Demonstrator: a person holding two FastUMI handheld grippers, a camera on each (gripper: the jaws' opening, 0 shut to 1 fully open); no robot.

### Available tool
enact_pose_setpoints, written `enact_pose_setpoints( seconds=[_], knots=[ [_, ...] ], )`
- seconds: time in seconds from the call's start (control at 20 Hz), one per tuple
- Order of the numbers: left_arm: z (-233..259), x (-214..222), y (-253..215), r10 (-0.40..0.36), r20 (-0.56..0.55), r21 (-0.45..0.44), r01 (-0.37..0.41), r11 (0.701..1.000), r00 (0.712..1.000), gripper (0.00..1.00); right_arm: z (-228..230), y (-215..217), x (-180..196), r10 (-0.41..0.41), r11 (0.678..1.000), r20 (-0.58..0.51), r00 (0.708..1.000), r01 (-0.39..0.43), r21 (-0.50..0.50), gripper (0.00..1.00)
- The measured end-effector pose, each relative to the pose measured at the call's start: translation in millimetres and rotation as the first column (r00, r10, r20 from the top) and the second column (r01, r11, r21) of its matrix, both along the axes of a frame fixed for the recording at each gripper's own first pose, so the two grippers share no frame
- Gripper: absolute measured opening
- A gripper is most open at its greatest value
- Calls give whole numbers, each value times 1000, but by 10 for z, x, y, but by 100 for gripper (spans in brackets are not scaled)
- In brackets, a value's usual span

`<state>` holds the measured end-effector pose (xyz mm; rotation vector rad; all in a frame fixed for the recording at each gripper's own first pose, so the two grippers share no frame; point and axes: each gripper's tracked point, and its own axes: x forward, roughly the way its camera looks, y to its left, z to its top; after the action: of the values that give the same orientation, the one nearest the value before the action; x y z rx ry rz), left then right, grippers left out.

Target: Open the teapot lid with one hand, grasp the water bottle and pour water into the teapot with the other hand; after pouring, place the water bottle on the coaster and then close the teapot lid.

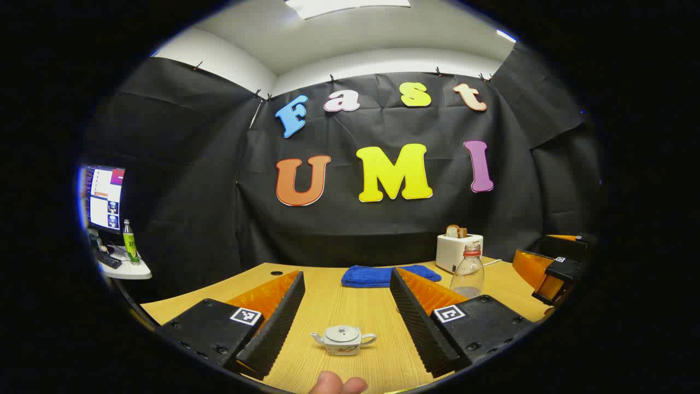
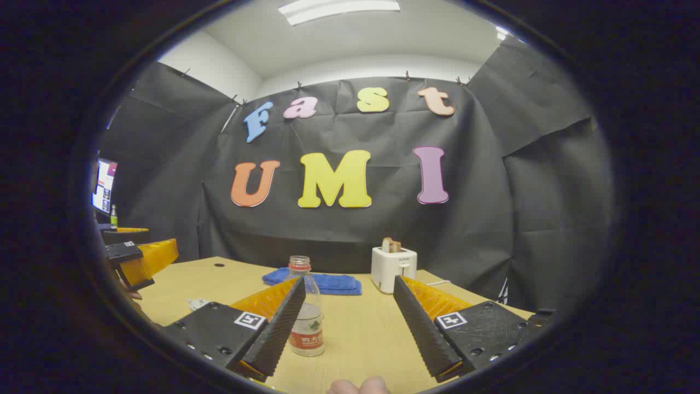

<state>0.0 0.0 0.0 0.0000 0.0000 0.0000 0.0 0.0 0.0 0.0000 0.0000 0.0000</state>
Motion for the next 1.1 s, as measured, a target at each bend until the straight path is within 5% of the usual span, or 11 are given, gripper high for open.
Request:
enact_pose_setpoints(
  seconds=[1.1],
  knots=[
    [-119, 46, 57, 8, -36, 6, -8, 1000, 999, 98, -164, -58, 60, -9, 1000, -42, 999, 10, 8, 97]
  ],
)
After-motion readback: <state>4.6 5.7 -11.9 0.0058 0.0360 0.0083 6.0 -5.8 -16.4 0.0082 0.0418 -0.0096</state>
